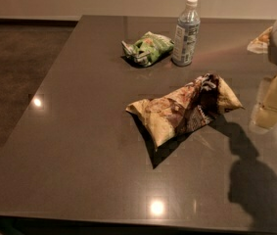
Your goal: Knock blue plastic bottle over
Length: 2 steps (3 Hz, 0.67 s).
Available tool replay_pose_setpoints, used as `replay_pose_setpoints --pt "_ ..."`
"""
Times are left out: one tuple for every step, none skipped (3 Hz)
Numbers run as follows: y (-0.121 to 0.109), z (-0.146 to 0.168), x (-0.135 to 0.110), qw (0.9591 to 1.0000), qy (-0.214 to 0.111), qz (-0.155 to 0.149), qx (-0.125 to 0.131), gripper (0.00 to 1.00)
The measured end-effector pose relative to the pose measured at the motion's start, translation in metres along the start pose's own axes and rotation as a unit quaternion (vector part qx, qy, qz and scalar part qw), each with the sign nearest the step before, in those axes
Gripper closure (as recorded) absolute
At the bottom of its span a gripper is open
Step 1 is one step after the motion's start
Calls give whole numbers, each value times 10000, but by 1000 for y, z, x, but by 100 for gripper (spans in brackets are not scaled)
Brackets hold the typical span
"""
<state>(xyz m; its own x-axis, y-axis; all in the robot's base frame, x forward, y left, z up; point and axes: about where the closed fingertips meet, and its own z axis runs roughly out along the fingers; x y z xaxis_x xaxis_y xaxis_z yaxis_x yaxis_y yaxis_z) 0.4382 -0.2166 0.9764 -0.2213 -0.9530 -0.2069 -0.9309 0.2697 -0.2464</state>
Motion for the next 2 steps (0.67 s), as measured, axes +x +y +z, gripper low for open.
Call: replay_pose_setpoints --pt "-1 -1 0 10000 -4 5 18 0" --pt "-17 4 -2 9996 -30 231 135 0"
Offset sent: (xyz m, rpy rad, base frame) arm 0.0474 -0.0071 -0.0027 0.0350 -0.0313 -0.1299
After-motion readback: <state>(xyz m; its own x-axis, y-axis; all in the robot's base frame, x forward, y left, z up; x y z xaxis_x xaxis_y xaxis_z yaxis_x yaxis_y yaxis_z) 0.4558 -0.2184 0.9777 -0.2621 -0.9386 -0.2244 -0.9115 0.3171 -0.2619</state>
